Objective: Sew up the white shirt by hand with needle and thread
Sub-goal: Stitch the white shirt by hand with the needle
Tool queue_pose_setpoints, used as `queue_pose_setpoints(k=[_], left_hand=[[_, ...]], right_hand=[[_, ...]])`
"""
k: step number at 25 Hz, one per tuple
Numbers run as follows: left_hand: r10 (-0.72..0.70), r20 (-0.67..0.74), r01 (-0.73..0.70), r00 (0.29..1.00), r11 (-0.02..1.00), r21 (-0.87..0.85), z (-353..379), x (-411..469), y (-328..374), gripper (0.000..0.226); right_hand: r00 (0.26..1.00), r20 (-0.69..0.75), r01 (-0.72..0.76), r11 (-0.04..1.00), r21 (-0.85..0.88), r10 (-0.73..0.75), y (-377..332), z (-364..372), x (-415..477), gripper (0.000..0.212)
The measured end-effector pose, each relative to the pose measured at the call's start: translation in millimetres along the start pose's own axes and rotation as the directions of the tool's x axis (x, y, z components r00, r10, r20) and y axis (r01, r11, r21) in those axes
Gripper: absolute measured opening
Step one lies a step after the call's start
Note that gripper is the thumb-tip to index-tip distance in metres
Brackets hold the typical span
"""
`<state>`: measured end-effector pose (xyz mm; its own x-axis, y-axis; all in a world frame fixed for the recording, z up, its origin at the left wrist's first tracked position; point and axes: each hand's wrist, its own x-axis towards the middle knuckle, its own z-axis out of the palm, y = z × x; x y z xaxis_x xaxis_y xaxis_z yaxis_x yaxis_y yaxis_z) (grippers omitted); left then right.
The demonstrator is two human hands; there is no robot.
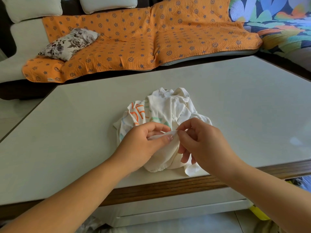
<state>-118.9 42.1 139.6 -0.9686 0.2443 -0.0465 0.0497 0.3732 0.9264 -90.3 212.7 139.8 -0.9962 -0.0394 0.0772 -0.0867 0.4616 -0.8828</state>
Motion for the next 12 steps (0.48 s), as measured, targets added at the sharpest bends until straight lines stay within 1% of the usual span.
queue_pose_setpoints(k=[3,6,9,12], left_hand=[[-0.041,0.007,0.041,0.999,0.999,-0.015,0.3,0.8,-1.3,0.014],[-0.035,-0.036,0.032,0.999,0.997,-0.07,-0.8,2.1,-1.8,0.006],[-0.029,-0.059,0.023,0.998,0.995,-0.097,-2.0,3.5,-3.2,0.008],[-0.043,-0.069,0.032,0.997,0.988,-0.15,-3.1,3.6,-3.8,0.005]], right_hand=[[0.999,-0.016,0.034,0.999,-0.027,-0.034,2.1,1.6,-1.4,0.012],[0.999,-0.029,0.043,0.999,-0.029,-0.044,3.2,2.7,-1.2,0.012],[0.998,-0.043,0.048,0.999,0.0,-0.048,4.5,4.4,-1.6,0.013],[0.988,-0.12,0.1,0.994,0.034,-0.096,4.1,3.2,-6.3,0.018]])
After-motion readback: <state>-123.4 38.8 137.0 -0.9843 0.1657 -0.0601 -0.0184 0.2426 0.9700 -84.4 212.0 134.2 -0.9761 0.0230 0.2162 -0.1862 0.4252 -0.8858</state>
